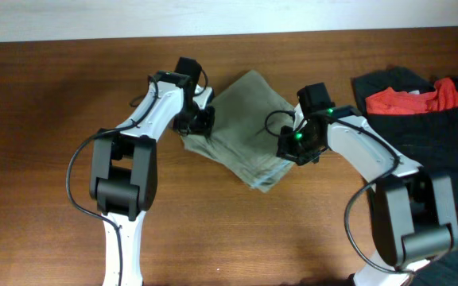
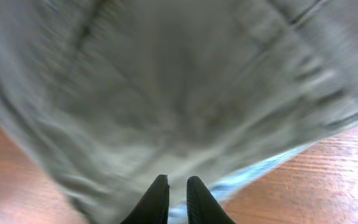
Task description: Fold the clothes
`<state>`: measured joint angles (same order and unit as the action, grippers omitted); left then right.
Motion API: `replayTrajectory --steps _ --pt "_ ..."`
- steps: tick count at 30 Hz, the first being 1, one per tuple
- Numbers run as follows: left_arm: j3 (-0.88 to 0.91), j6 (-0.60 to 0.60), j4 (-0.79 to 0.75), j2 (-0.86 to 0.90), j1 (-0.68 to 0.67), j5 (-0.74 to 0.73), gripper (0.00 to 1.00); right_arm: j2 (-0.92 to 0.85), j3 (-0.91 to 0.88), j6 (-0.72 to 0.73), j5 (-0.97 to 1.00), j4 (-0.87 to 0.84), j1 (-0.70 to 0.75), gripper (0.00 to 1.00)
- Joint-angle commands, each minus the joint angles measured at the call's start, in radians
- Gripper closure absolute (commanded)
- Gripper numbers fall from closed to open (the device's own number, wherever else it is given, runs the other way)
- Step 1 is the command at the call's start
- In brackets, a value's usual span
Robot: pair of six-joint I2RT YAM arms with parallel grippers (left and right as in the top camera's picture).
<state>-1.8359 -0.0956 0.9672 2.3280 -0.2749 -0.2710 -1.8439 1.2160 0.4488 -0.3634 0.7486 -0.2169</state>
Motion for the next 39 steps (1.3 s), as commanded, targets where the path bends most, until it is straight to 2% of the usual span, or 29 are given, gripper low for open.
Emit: replayTrajectory --steps 1,2,3,4,7,9,12,15,20,23,26,31,33,34,36,37,38,39 --pt "-0.066 -0.02 -0.005 0.086 0.044 0.123 0.8 -0.077 0.011 0.031 0.001 -0.004 -0.029 0.85" --pt "-0.12 -0.02 0.04 0.086 0.05 0.098 0.73 -0.093 0.011 0.039 0.001 -0.007 -0.039 0.85" --pt "-0.225 -0.02 0.156 0.085 0.058 0.017 0.57 -0.111 0.011 0.043 0.001 -0.017 -0.05 0.85" --pt "-0.298 -0.02 0.256 0.085 0.06 -0.044 0.46 -0.124 0.011 0.045 0.001 -0.024 -0.055 0.88" --pt "-0.432 -0.019 0.518 0.085 0.062 -0.082 0.27 -0.142 0.011 0.084 0.008 -0.012 -0.058 0.88" --pt "-0.433 -0.013 0.584 0.085 0.062 -0.082 0.27 -0.129 0.012 0.052 0.0 0.002 -0.056 0.89" --pt "-0.433 0.014 0.626 0.085 0.062 -0.082 0.28 0.004 0.061 -0.122 0.005 0.006 -0.056 0.89" --pt "-0.433 0.014 0.635 0.085 0.062 -0.082 0.24 0.057 0.114 -0.114 0.017 -0.04 -0.056 0.9" --pt "-0.423 -0.02 0.654 0.085 0.062 -0.138 0.15 -0.092 0.112 -0.066 0.061 -0.058 -0.057 0.9" --pt "-0.357 -0.051 0.603 0.085 0.062 -0.229 0.14 -0.194 0.112 -0.067 0.061 -0.059 -0.057 0.92" --pt "-0.232 -0.081 0.518 0.085 0.057 -0.329 0.14 -0.216 0.112 -0.067 0.061 -0.058 -0.057 0.92" --pt "-0.006 -0.197 0.302 0.085 0.033 -0.351 0.14 -0.216 0.112 -0.067 0.061 -0.057 -0.057 0.92" --pt "0.045 -0.236 0.267 0.085 0.005 -0.352 0.13 -0.216 0.112 -0.067 0.061 -0.057 -0.057 0.92" --pt "0.071 -0.281 0.236 0.085 -0.01 -0.36 0.07 -0.216 0.112 -0.067 0.061 -0.057 -0.057 0.92" --pt "0.119 -0.364 0.127 0.085 -0.035 -0.362 0.07 -0.216 0.112 -0.067 0.061 -0.057 -0.057 0.92" --pt "0.147 -0.42 0.044 0.085 -0.047 -0.362 0.08 -0.216 0.112 -0.067 0.061 -0.056 -0.057 0.92" --pt "0.163 -0.464 -0.028 0.085 -0.055 -0.361 0.21 -0.216 0.112 -0.067 0.061 -0.05 -0.057 0.92" --pt "0.165 -0.492 -0.063 0.085 -0.056 -0.342 0.26 -0.216 0.112 -0.067 0.06 -0.048 -0.057 0.92"
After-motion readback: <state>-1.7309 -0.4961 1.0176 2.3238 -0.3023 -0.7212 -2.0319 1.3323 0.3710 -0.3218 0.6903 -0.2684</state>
